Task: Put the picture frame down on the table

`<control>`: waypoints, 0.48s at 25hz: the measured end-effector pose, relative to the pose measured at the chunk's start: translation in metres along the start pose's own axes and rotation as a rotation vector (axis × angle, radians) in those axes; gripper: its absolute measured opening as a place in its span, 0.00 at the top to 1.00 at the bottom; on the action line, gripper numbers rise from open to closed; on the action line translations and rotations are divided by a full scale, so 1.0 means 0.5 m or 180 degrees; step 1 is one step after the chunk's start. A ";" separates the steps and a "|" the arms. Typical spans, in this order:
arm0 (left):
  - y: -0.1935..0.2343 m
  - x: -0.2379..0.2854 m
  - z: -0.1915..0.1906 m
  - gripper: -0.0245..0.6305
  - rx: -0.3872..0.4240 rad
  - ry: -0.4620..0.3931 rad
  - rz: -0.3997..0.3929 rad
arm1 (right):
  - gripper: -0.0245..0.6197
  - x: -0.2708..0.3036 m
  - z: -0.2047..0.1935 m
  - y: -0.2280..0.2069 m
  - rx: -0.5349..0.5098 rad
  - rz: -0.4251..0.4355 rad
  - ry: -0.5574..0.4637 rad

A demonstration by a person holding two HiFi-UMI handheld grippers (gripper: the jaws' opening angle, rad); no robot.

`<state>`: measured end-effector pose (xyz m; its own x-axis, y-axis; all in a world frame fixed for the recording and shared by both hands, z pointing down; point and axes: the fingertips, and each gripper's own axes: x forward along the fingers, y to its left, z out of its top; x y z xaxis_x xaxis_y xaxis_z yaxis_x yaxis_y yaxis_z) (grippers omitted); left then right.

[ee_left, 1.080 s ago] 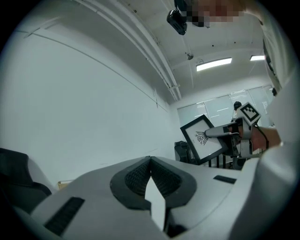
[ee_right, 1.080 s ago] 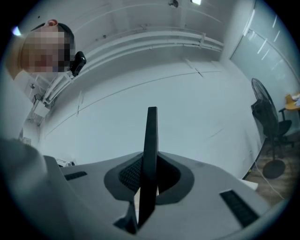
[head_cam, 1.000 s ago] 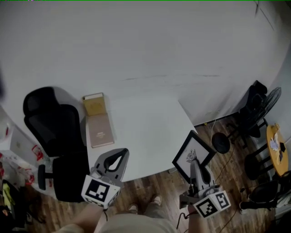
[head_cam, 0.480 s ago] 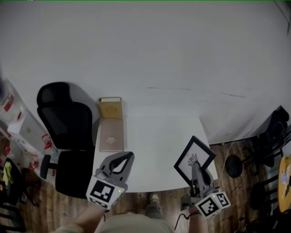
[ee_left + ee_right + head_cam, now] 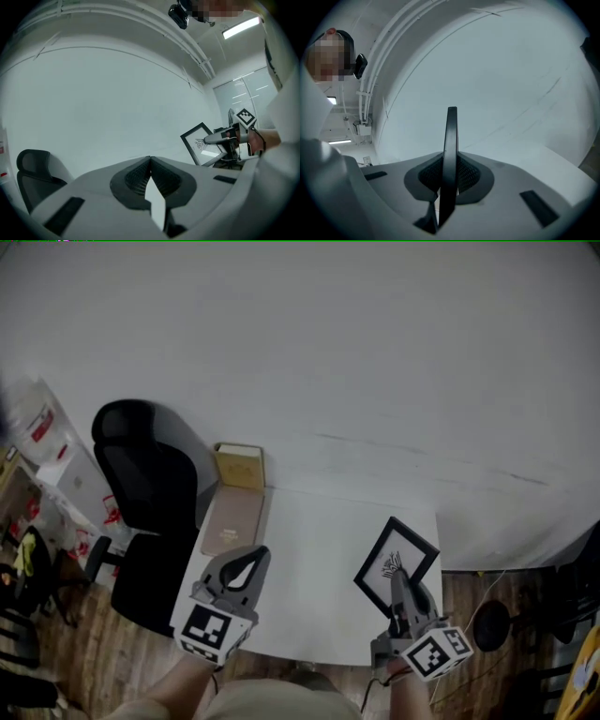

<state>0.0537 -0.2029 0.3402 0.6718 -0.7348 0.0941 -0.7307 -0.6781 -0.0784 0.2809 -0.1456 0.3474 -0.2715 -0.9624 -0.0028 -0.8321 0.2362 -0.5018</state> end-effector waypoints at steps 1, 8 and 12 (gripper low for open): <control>0.000 0.013 -0.001 0.93 -0.0011 0.0028 0.0060 | 0.89 0.014 0.004 -0.016 0.0063 0.0046 0.0046; 0.001 0.098 -0.023 0.93 -0.0004 0.0177 0.0360 | 0.89 0.125 0.005 -0.128 0.0493 0.0304 0.0356; 0.014 0.122 -0.034 0.93 -0.0032 0.0266 0.0493 | 0.89 0.180 -0.014 -0.165 0.0289 0.0309 0.0562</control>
<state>0.0875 -0.2523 0.3624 0.5388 -0.8263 0.1638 -0.8262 -0.5563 -0.0886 0.3218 -0.2510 0.3946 -0.4353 -0.8955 0.0928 -0.7532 0.3058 -0.5823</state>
